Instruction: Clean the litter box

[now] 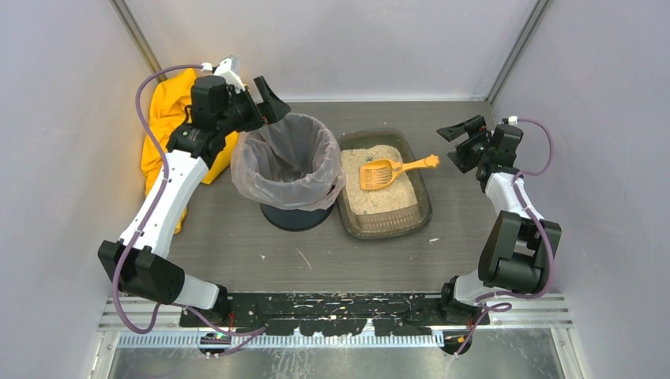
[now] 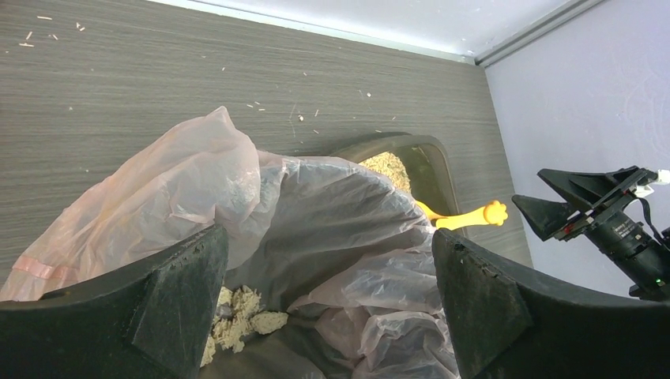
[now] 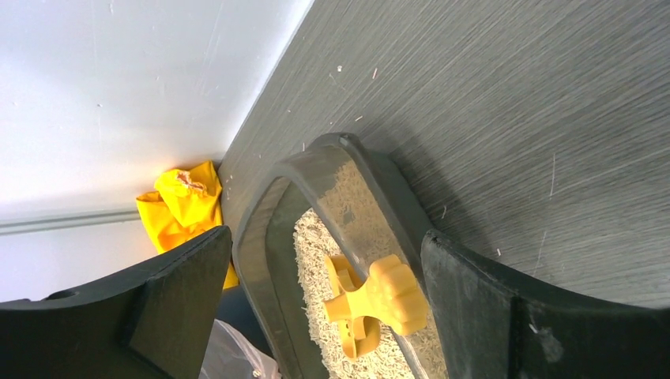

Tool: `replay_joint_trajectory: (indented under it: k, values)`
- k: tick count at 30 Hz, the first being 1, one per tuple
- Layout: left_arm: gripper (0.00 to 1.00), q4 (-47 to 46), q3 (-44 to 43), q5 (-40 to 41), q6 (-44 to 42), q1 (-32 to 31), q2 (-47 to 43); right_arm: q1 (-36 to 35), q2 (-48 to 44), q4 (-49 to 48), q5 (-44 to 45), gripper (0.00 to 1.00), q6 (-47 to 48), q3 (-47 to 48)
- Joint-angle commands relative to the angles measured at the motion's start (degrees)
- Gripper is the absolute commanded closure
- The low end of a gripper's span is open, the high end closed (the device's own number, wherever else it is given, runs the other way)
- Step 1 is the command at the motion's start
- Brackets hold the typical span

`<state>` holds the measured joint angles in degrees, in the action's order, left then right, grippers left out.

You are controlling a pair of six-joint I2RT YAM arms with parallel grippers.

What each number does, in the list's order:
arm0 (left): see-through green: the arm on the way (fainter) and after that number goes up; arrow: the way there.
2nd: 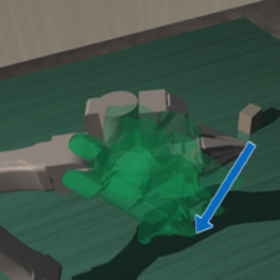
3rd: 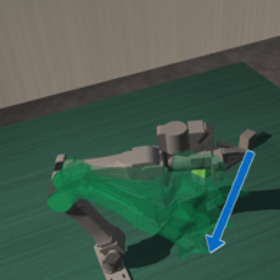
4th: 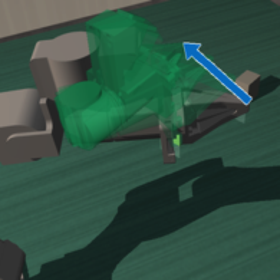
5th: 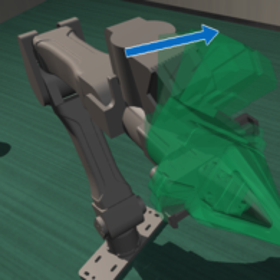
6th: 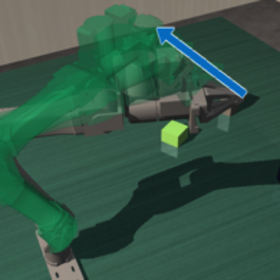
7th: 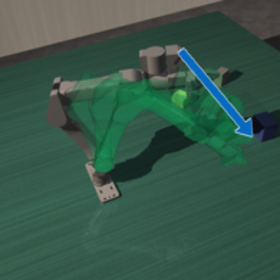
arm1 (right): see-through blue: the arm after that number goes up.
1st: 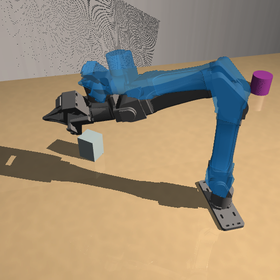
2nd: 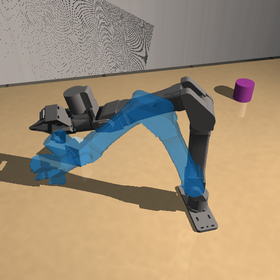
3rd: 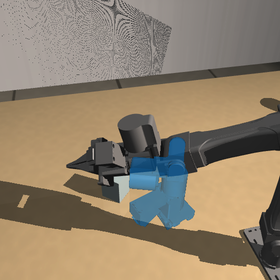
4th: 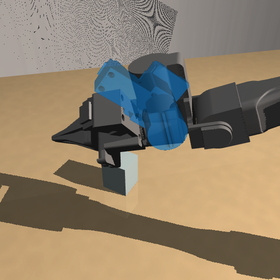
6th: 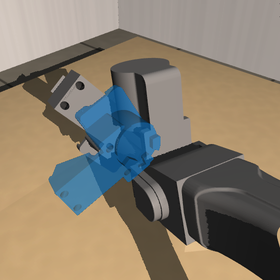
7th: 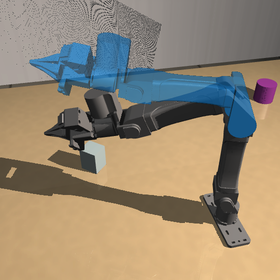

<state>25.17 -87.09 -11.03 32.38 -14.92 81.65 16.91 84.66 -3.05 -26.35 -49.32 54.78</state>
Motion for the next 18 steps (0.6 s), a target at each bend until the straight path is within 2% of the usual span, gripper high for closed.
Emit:
replay_joint_trajectory:
  k: [1, 7, 18]
  values:
    - [0.0, 0.04, -1.61, 2.08, -0.15, 0.24, -2.38, 0.86, -2.5, -2.66, 1.13, 0.06, -0.99, -1.06]
    - [0.0, 3.81, -4.02, 6.74, -0.84, 0.23, -2.08, 4.74, -3.16, -7.22, 1.42, 0.08, -6.17, -6.35]
    - [0.0, 5.12, -4.05, 9.14, -1.63, 0.18, -2.89, 5.24, -0.53, -7.85, 0.42, 0.09, -7.16, -5.65]
